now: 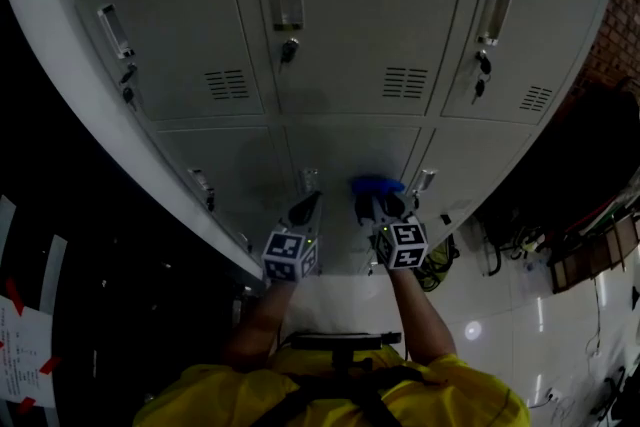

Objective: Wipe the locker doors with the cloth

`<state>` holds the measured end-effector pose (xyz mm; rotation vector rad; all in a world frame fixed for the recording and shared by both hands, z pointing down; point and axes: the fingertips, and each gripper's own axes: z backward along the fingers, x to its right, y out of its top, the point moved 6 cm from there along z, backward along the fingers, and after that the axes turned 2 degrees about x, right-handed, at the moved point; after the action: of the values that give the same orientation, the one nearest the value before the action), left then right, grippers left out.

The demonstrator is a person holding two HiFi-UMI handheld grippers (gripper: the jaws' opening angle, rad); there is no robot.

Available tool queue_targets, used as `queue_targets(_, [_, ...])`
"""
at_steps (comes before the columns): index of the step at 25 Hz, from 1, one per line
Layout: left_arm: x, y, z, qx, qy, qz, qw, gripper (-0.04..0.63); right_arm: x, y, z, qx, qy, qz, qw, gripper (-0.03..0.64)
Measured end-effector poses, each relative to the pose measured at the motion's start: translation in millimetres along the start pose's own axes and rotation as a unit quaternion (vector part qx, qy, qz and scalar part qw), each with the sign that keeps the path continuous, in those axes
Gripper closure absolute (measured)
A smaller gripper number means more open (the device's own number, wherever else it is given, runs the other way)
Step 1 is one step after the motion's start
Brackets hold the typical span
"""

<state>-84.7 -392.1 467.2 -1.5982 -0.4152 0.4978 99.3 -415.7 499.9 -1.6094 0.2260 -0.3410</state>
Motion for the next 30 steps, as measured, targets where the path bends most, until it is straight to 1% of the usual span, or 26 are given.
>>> queue_targets(2, [-3, 2, -2, 0.005, -0.002, -0.003, 1.0000, 0.600, -18, 96, 2, 0.074, 0.016, 0.031, 0.997, 0.545])
queue_targets(3, [-5, 4, -3, 0.007, -0.002, -0.004, 1.0000, 0.600, -23, 134, -1, 0.099, 0.021, 0.042, 0.994, 0.545])
queue_targets(4, [-5, 5, -3, 0.009, -0.002, -0.004, 0.9999, 0.600, -27, 159, -6, 0.112, 0.025, 0.047, 0.992, 0.545])
queue_targets(5, [-5, 6, -2, 0.011, -0.002, -0.005, 0.9999, 0.600, -29, 174, -11, 0.115, 0.027, 0.049, 0.992, 0.545])
queue_targets(6, [-5, 8, -1, 0.013, -0.002, -0.005, 0.9999, 0.600, -29, 177, -14, 0.114, 0.025, 0.051, 0.992, 0.545])
queue_targets(7, [-5, 9, 0, 0.015, -0.002, -0.005, 0.9999, 0.600, -29, 171, -15, 0.108, 0.020, 0.055, 0.992, 0.545])
queue_targets(9, [-8, 8, 1, 0.013, 0.001, -0.009, 0.9999, 0.600, -24, 132, -17, 0.076, 0.007, 0.053, 0.996, 0.543])
queue_targets(12, [-14, 4, 0, 0.005, 0.002, -0.008, 1.0000, 0.600, -8, 35, -23, 0.005, -0.013, 0.027, 1.000, 0.543])
queue_targets(15, [-16, 0, 0, -0.004, 0.003, -0.003, 1.0000, 0.600, 4, -76, -36, -0.077, -0.012, -0.003, 0.997, 0.543])
queue_targets(17, [-16, 0, 0, -0.003, -0.002, -0.002, 1.0000, 0.600, 7, -133, -44, -0.121, -0.012, -0.003, 0.993, 0.545])
queue_targets(19, [-17, 1, 0, -0.004, -0.004, -0.003, 1.0000, 0.600, 7, -170, -49, -0.152, -0.014, 0.001, 0.988, 0.543])
queue_targets(21, [-18, 0, 0, -0.005, -0.004, -0.004, 1.0000, 0.600, 6, -181, -49, -0.159, -0.014, -0.011, 0.987, 0.545])
queue_targets(22, [-18, -1, 1, -0.005, -0.004, -0.005, 1.0000, 0.600, 4, -175, -48, -0.152, -0.012, -0.017, 0.988, 0.545])
queue_targets(23, [-18, -1, 1, -0.004, -0.003, -0.006, 1.0000, 0.600, 1, -160, -45, -0.138, -0.008, -0.023, 0.990, 0.545])
queue_targets(24, [-19, -2, 2, -0.003, -0.002, -0.006, 1.0000, 0.600, -5, -135, -40, -0.117, -0.001, -0.027, 0.993, 0.545])
queue_targets(25, [-20, -1, 3, -0.004, 0.000, -0.005, 1.0000, 0.600, -13, -99, -35, -0.090, 0.009, -0.027, 0.995, 0.545])
queue_targets(27, [-23, 1, 4, -0.005, 0.003, -0.003, 1.0000, 0.600, -34, -5, -23, -0.019, 0.036, -0.013, 0.999, 0.545])
queue_targets(29, [-25, 3, 2, -0.002, 0.005, -0.005, 1.0000, 0.600, -54, 92, -17, 0.068, 0.069, 0.010, 0.995, 0.544])
queue_targets(30, [-26, 4, 1, -0.002, 0.005, -0.009, 0.9999, 0.600, -63, 130, -18, 0.101, 0.086, 0.015, 0.991, 0.544])
